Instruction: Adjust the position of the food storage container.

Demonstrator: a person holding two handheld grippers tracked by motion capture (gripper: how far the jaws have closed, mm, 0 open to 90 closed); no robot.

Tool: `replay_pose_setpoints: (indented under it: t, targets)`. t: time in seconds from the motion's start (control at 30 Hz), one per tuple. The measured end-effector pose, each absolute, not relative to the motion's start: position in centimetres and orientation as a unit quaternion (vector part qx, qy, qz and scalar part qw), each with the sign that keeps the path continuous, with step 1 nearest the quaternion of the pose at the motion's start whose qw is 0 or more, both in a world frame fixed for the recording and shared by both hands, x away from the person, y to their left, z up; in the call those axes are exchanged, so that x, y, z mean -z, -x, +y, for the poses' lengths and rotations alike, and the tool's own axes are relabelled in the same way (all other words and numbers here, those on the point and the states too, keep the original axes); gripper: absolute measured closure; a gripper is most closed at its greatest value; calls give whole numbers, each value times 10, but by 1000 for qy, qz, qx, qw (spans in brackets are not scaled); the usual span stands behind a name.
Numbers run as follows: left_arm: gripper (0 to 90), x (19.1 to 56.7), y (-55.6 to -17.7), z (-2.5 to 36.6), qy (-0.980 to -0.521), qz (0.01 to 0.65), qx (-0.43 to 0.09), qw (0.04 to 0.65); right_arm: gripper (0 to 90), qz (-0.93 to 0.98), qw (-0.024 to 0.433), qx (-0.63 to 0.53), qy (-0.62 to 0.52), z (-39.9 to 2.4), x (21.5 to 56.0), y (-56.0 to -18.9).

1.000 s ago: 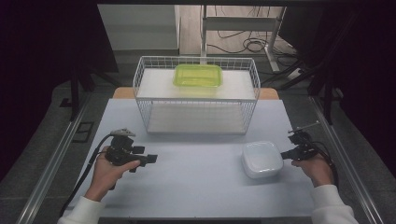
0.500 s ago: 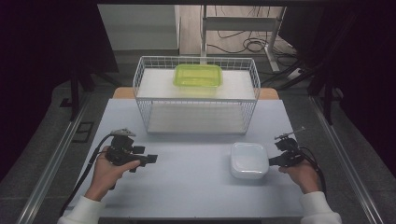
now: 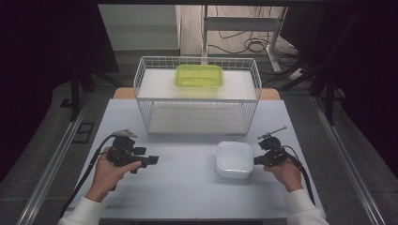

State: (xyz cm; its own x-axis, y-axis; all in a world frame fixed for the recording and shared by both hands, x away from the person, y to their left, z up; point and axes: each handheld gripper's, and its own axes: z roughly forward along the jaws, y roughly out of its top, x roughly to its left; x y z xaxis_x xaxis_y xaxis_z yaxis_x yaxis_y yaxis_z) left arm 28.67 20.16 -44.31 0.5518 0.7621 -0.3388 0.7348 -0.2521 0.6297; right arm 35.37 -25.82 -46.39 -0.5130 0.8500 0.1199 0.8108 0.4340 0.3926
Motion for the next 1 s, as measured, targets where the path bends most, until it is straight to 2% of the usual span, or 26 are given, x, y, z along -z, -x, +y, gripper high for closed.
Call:
replay_pose_setpoints:
  t: [0.73, 1.0]
  targets:
    - [288, 449, -287, 197, -797, 470, -14, 380, 891, 881, 45, -228, -413, -162, 465, -360]
    - [287, 449, -286, 197, -796, 470, -15, 381, 891, 883, 46, -228, -407, -153, 469, -359]
